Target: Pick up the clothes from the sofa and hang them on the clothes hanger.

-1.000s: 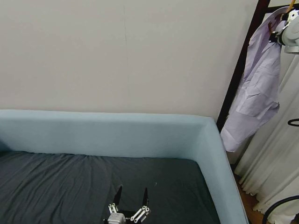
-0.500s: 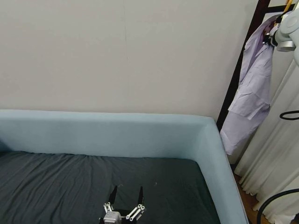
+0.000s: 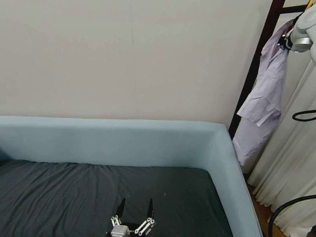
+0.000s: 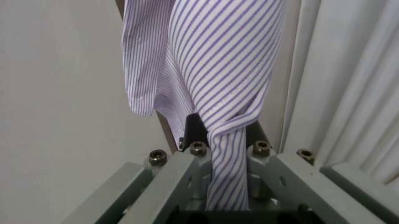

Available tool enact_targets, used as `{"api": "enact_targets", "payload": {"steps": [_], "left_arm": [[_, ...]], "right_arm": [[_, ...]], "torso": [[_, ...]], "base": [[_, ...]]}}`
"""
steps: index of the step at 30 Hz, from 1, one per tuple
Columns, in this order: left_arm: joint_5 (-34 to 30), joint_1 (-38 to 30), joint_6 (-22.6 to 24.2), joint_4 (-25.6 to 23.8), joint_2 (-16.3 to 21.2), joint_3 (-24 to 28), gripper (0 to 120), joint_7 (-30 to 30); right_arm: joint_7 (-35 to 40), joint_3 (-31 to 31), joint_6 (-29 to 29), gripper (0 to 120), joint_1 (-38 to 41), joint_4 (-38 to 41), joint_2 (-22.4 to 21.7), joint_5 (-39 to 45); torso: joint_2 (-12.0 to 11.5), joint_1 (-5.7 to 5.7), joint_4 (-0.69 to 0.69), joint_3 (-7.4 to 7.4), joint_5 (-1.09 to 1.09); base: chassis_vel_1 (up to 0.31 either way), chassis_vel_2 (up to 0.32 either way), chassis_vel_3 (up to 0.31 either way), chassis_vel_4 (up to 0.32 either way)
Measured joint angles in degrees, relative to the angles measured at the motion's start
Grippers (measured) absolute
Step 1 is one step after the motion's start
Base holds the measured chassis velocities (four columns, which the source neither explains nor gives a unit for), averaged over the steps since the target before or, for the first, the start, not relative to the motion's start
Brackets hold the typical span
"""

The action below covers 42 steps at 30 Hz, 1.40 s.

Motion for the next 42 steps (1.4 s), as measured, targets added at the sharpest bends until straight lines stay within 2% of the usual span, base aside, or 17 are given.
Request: {"api": "enact_targets", "payload": {"steps": [10,12,15,17,18,22,23,27,28,31,33,34,36,39,40,42], "left_arm": [[0.0,0.7,-1.0,-0.3,0.1,-0.4,100,0.1],[0.0,0.7,-1.1,-0.3,0.1,-0.5,100,0.1],[-0.3,0.4,-1.1,-0.2,0.1,-0.6,100,0.1],[-0.5,0.0,-1.0,-0.2,0.1,-0.9,100,0.1],[-0.5,0.0,-1.0,-0.2,0.1,-0.9,100,0.1],[-0.7,-0.1,-0.8,-0.2,0.2,-1.2,100,0.1],[-0.7,-0.1,-0.8,-0.2,0.2,-1.2,100,0.1],[-0.5,-0.1,-0.8,0.4,-0.3,-1.1,100,0.2],[-0.5,-0.1,-0.8,0.4,-0.3,-1.1,100,0.2],[-0.1,0.0,-0.8,0.8,-0.7,-0.8,100,0.2],[0.0,0.0,-0.8,1.2,-0.8,-0.8,100,0.2],[0.0,0.0,-0.8,1.2,-0.8,-0.8,100,0.2],[0.2,0.0,-0.8,1.7,-1.0,-0.8,100,0.2],[0.4,-0.4,-0.8,2.5,-1.2,-0.9,100,0.3],[0.4,-0.4,-0.8,2.5,-1.2,-0.9,100,0.3],[0.4,-0.8,-0.8,2.9,-1.4,-1.1,100,0.4]], "right_arm": [[-1.9,-1.5,0.0,3,0.1,0.2,0.2,-1.7],[-2.6,-1.7,0.0,14,-0.4,1.6,-0.5,-2.4],[-3.5,-1.9,0.0,20,-1.0,3.5,-1.6,-3.6],[-4.7,-2.0,0.0,32,-1.9,6.4,-3.3,-4.8],[-4.7,-2.0,0.0,32,-1.9,6.4,-3.3,-4.8],[-5.9,-0.9,0.0,50,-3.8,12.0,-5.9,-5.0],[-5.9,-0.9,0.0,50,-3.8,12.0,-5.9,-5.0],[-7.6,1.3,0.1,69,-6.5,20.0,-8.8,-4.5],[-7.6,1.3,0.1,69,-6.5,20.0,-8.8,-4.5],[-10.7,2.8,0.9,81,-8.8,24.9,-11.3,-6.2],[-12.7,5.2,1.9,90,-11.9,30.3,-14.1,-7.2],[-12.7,5.2,1.9,90,-11.9,30.3,-14.1,-7.2],[-14.8,9.4,4.3,98,-17.2,37.0,-17.8,-7.7],[-19.0,18.1,11.6,100,-28.1,44.9,-24.0,-9.7],[-19.0,18.1,11.6,100,-28.1,44.9,-24.0,-9.7],[-22.2,23.4,15.9,100,-36.3,48.8,-27.6,-11.9]], "torso": [[0.0,0.0,0.0,0.0,0.0],[0.0,0.0,0.02,0.0,0.0],[0.0,0.0,0.02,0.0,0.0],[0.0,0.0,0.0,0.0,0.0],[0.0,0.0,0.0,0.0,0.0],[0.0,0.0,0.01,0.0,0.0],[0.0,0.0,0.01,0.0,0.0],[0.0,0.0,0.01,0.0,0.0],[0.0,0.0,0.01,0.0,0.0],[0.0,0.0,0.02,0.0,-0.01],[0.0,0.0,-0.01,0.0,0.01],[0.0,0.0,-0.01,0.0,0.01],[0.0,0.0,0.02,0.0,-0.01],[0.0,0.0,0.02,0.0,0.02],[0.0,0.0,0.02,0.0,0.02],[0.0,0.0,-0.03,-0.02,0.0]], "base": [[0.0,0.0,0.0,0.0],[0.0,0.0,0.0,0.0],[0.0,0.0,0.0,0.0],[0.0,0.0,0.0,0.0],[0.0,0.0,0.0,0.0],[0.0,0.0,0.0,0.0],[0.0,0.0,0.0,0.0],[0.0,0.0,0.0,0.0],[0.0,0.0,0.0,0.0],[0.0,0.0,0.0,0.0],[0.0,0.0,0.0,0.0],[0.0,0.0,0.0,0.0],[0.0,0.0,0.0,0.0],[0.0,0.0,0.0,0.0],[0.0,0.0,0.0,0.0],[0.0,0.0,0.0,0.0]]}}
